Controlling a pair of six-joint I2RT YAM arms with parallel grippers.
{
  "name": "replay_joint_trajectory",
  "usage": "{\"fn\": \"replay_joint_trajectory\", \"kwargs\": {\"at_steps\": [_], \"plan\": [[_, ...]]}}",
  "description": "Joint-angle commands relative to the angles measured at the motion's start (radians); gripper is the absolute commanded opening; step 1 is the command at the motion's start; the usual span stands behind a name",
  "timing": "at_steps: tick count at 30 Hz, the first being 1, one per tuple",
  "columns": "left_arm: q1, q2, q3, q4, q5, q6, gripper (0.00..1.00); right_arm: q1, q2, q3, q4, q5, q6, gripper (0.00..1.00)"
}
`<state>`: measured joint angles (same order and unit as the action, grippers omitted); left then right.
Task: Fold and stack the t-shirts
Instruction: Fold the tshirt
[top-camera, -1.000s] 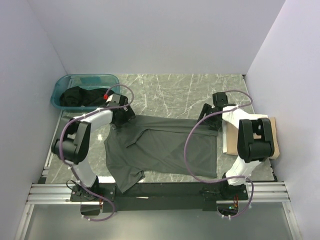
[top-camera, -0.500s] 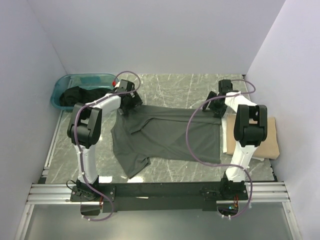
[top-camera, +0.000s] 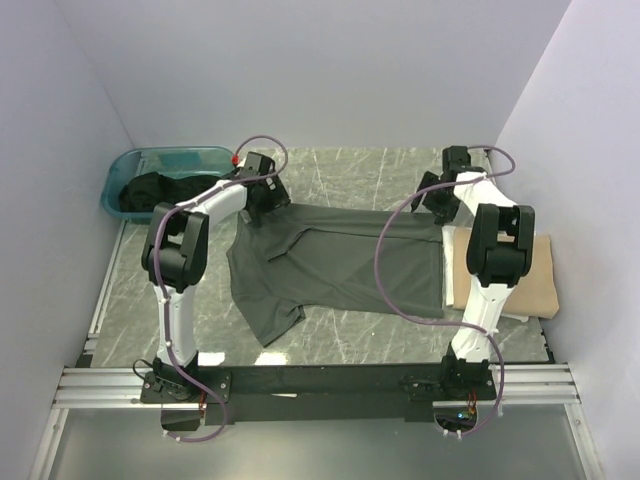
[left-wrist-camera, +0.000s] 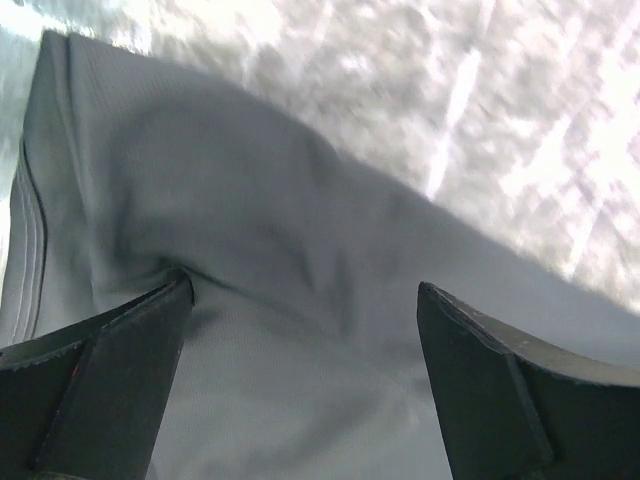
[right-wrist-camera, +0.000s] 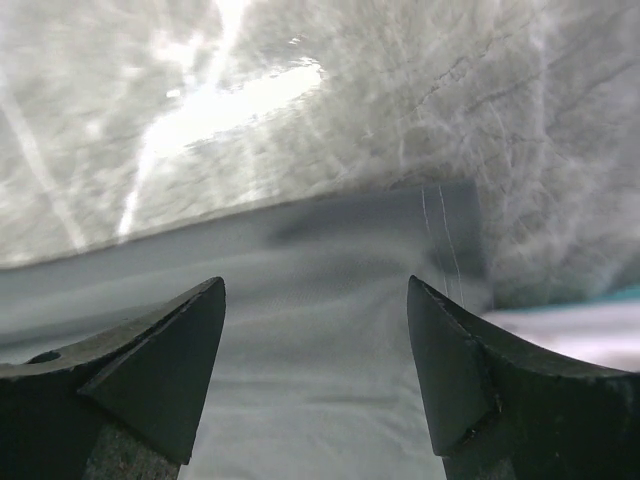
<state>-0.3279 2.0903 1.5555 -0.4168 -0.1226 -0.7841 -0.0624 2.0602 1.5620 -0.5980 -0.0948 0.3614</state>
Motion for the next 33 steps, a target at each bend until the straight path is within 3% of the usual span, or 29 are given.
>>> {"fn": "replay_joint_trajectory", "kwargs": {"at_steps": [1, 5, 8, 14, 21, 28, 33], "plan": [[-0.028, -0.160, 0.041, -0.036, -0.012, 0.026, 1.00, 0.018, -0.136, 0.069, -0.039, 0.009, -0.041, 0.80], [-0.066, -0.283, 0.029, -0.066, -0.052, 0.029, 0.99, 0.035, -0.264, 0.001, -0.034, 0.020, -0.021, 0.80], [-0.118, -0.415, -0.053, -0.082, -0.090, 0.010, 1.00, 0.042, -0.415, -0.140, 0.013, 0.012, 0.008, 0.80], [-0.224, -0.746, -0.488, -0.088, -0.138, -0.133, 0.99, 0.042, -0.791, -0.497, 0.063, 0.021, 0.114, 0.80], [-0.457, -1.109, -0.905, -0.181, -0.095, -0.371, 0.99, 0.041, -1.146, -0.847, 0.083, 0.044, 0.191, 0.81], [-0.602, -1.234, -1.114, -0.174, -0.022, -0.556, 0.97, 0.041, -1.272, -0.985, 0.090, 0.018, 0.229, 0.82], [-0.631, -1.167, -1.123, -0.211, -0.061, -0.615, 0.83, 0.041, -1.293, -1.011, 0.064, 0.047, 0.228, 0.82]]}}
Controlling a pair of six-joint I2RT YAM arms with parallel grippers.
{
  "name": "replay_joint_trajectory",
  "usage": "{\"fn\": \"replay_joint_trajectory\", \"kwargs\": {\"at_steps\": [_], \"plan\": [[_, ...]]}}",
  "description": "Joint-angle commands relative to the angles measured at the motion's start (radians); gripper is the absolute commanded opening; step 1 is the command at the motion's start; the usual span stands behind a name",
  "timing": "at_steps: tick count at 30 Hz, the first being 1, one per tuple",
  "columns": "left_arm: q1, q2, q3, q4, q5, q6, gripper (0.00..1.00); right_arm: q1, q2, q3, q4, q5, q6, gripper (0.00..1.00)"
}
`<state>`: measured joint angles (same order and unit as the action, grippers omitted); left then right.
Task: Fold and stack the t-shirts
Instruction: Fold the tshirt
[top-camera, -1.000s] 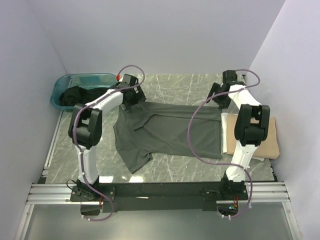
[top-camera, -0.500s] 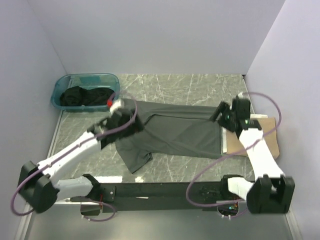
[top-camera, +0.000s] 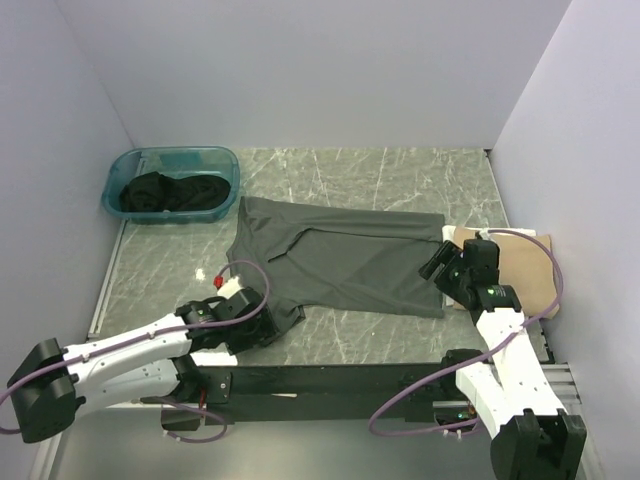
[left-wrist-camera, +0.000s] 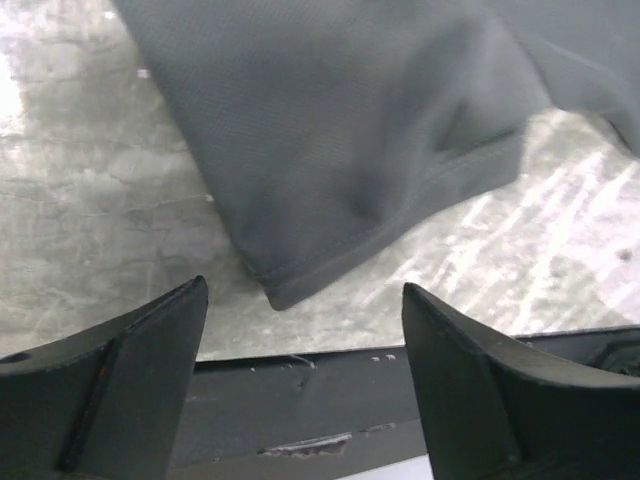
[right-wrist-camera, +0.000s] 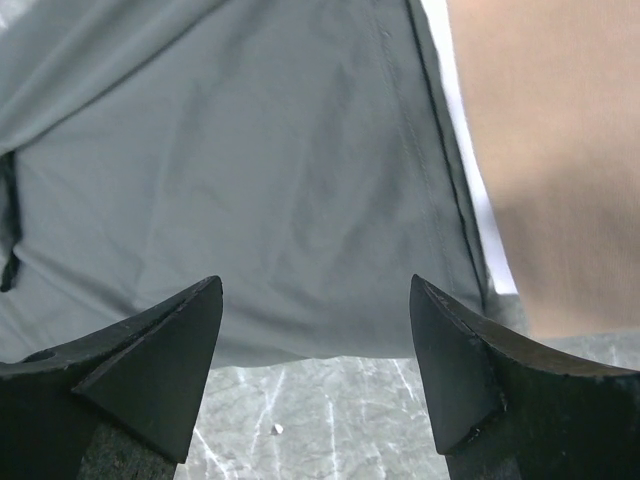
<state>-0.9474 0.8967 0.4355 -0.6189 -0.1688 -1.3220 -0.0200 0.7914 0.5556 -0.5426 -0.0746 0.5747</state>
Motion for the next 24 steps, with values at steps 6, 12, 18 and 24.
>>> {"fn": "replay_joint_trajectory", "kwargs": {"at_steps": [6, 12, 18, 24], "plan": [[-0.011, 0.134, 0.020, -0.011, -0.101, -0.114, 0.71, -0.001, -0.047, -0.022, -0.014, 0.010, 0.022, 0.81], [-0.008, 0.238, 0.060, 0.050, -0.135, -0.114, 0.53, -0.001, -0.103, -0.043, -0.086, 0.007, 0.086, 0.81], [-0.005, 0.246, 0.088, 0.006, -0.167, -0.114, 0.01, -0.001, -0.182, -0.051, -0.204, 0.053, 0.229, 0.81], [-0.004, 0.142, 0.077, -0.024, -0.201, -0.097, 0.01, -0.001, -0.193, -0.120, -0.257, 0.049, 0.283, 0.81]]}}
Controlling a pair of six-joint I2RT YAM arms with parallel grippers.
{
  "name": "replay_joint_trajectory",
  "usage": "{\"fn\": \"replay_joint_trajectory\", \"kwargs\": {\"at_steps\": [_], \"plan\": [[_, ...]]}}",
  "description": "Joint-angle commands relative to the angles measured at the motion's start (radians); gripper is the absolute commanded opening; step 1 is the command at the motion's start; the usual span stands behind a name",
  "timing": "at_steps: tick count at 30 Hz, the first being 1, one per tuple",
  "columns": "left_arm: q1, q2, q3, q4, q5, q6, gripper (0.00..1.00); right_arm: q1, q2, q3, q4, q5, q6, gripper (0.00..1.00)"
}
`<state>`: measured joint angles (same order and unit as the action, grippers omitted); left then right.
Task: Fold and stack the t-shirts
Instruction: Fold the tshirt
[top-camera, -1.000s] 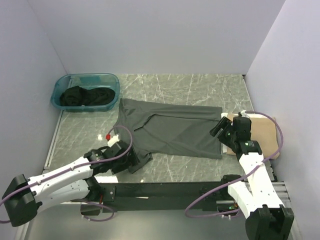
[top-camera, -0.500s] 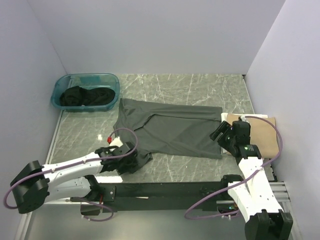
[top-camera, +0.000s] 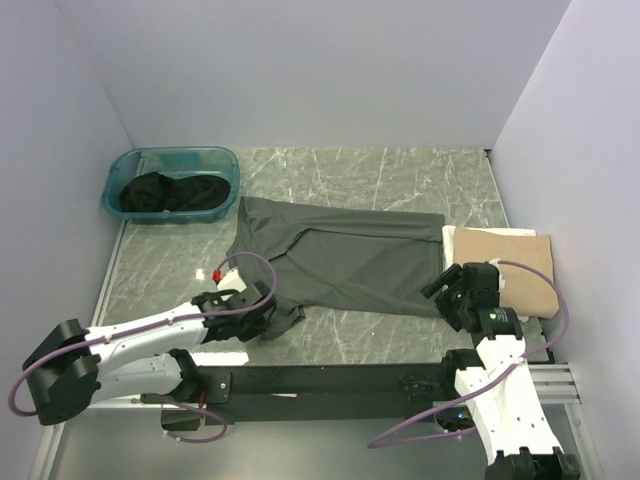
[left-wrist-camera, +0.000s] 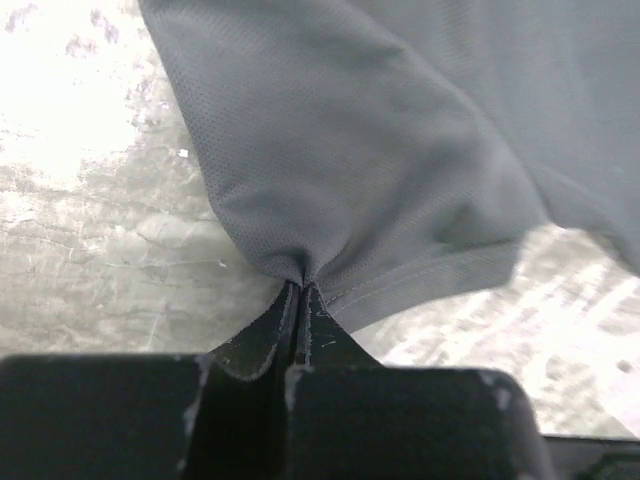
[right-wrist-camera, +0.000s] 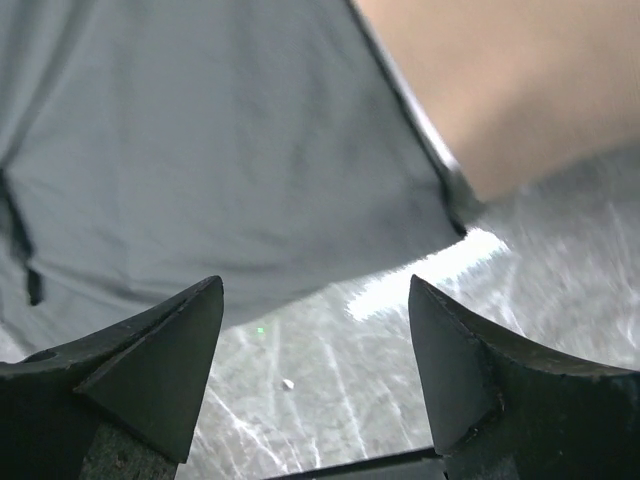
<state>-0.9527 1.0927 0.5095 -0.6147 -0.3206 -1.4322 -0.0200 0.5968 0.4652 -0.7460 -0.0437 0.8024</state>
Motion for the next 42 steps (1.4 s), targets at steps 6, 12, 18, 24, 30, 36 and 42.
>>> {"fn": "replay_joint_trajectory", "kwargs": {"at_steps": [6, 12, 18, 24, 30, 36, 42], "plan": [[0.006, -0.103, 0.003, -0.045, -0.064, 0.026, 0.01, 0.000, -0.017, -0.115, -0.021, 0.001, 0.087, 0.74], [0.015, -0.097, 0.017, -0.043, -0.064, 0.039, 0.01, 0.000, 0.012, -0.157, 0.054, 0.042, 0.103, 0.67], [0.034, -0.090, 0.030, -0.031, -0.064, 0.065, 0.01, 0.000, 0.078, -0.191, 0.164, 0.073, 0.101, 0.50], [0.066, -0.080, 0.050, -0.036, -0.057, 0.095, 0.01, 0.002, 0.101, -0.168, 0.189, 0.084, 0.077, 0.15], [0.098, -0.102, 0.087, -0.020, -0.057, 0.151, 0.01, 0.005, 0.067, -0.126, 0.168, 0.108, 0.040, 0.00], [0.137, -0.109, 0.139, 0.003, -0.051, 0.222, 0.01, 0.006, 0.092, -0.066, 0.149, 0.076, 0.011, 0.00], [0.216, -0.074, 0.205, 0.061, -0.023, 0.315, 0.01, 0.006, 0.156, 0.003, 0.168, 0.061, -0.011, 0.00]]}}
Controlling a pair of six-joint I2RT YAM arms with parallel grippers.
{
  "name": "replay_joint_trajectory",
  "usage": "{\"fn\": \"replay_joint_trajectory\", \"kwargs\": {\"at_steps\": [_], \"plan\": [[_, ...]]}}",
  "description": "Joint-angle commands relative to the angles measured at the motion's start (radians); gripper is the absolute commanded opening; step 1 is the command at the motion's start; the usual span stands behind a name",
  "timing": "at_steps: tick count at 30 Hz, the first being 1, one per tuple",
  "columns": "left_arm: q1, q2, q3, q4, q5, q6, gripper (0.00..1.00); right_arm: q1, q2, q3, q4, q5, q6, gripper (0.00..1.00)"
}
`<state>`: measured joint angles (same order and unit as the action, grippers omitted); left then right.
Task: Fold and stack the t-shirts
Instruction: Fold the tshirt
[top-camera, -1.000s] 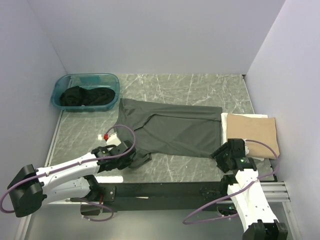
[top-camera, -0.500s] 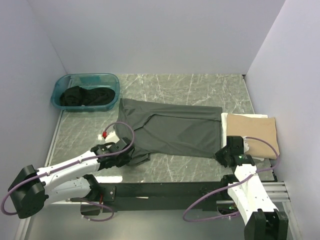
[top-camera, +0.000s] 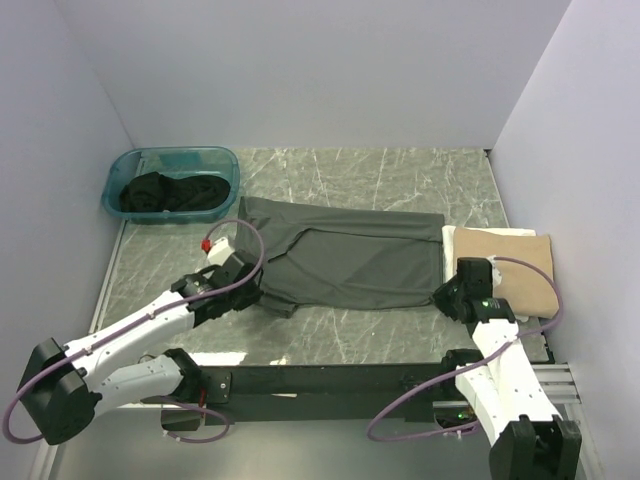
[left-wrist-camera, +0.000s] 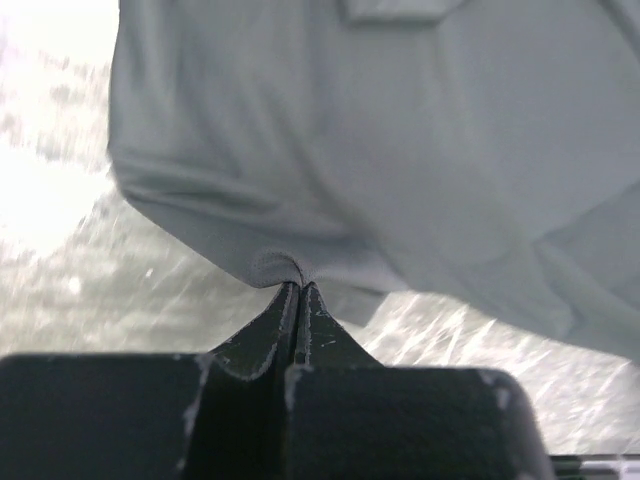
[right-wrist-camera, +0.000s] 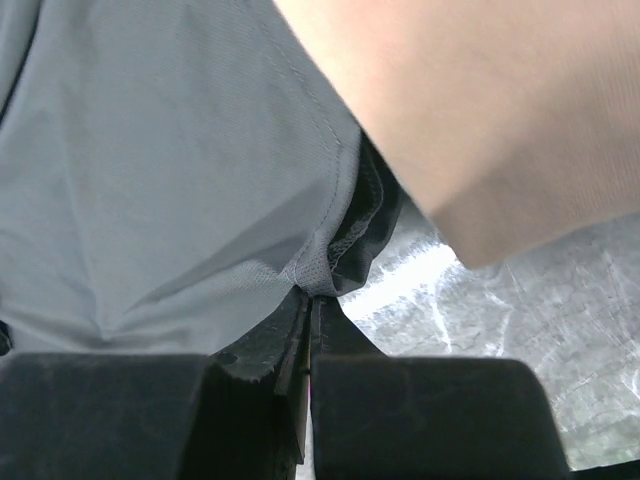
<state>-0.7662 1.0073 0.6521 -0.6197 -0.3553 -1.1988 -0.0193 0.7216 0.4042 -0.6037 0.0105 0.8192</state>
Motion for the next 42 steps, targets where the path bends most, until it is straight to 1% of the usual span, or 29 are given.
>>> {"fn": "replay_joint_trajectory", "kwargs": {"at_steps": [1, 10, 16, 24, 29, 30, 34, 38, 40, 42], "plan": [[0.051, 0.026, 0.072, 0.075, 0.018, 0.096, 0.01, 0.005, 0.044, 0.091, 0.022, 0.008, -0.035, 0.00], [0.122, 0.155, 0.241, 0.106, 0.044, 0.192, 0.01, 0.005, 0.180, 0.215, 0.044, 0.000, -0.071, 0.00], [0.200, 0.253, 0.348, 0.104, 0.059, 0.246, 0.01, 0.005, 0.271, 0.306, 0.051, 0.011, -0.094, 0.00], [0.266, 0.381, 0.481, 0.118, 0.091, 0.312, 0.01, 0.005, 0.406, 0.409, 0.087, 0.017, -0.101, 0.00], [0.306, 0.499, 0.560, 0.153, 0.124, 0.392, 0.01, 0.004, 0.486, 0.466, 0.100, 0.023, -0.112, 0.00], [0.312, 0.516, 0.579, 0.170, 0.133, 0.439, 0.01, 0.004, 0.515, 0.481, 0.102, 0.022, -0.112, 0.00], [0.353, 0.623, 0.642, 0.236, 0.209, 0.519, 0.01, 0.002, 0.584, 0.524, 0.113, 0.029, -0.120, 0.00], [0.372, 0.747, 0.771, 0.198, 0.228, 0.597, 0.01, -0.001, 0.668, 0.570, 0.125, 0.049, -0.114, 0.00], [0.378, 0.819, 0.800, 0.192, 0.196, 0.599, 0.04, -0.001, 0.696, 0.593, 0.143, 0.057, -0.106, 0.00], [0.387, 0.894, 0.869, 0.160, 0.196, 0.614, 0.04, -0.005, 0.743, 0.616, 0.156, 0.066, -0.104, 0.00]]}}
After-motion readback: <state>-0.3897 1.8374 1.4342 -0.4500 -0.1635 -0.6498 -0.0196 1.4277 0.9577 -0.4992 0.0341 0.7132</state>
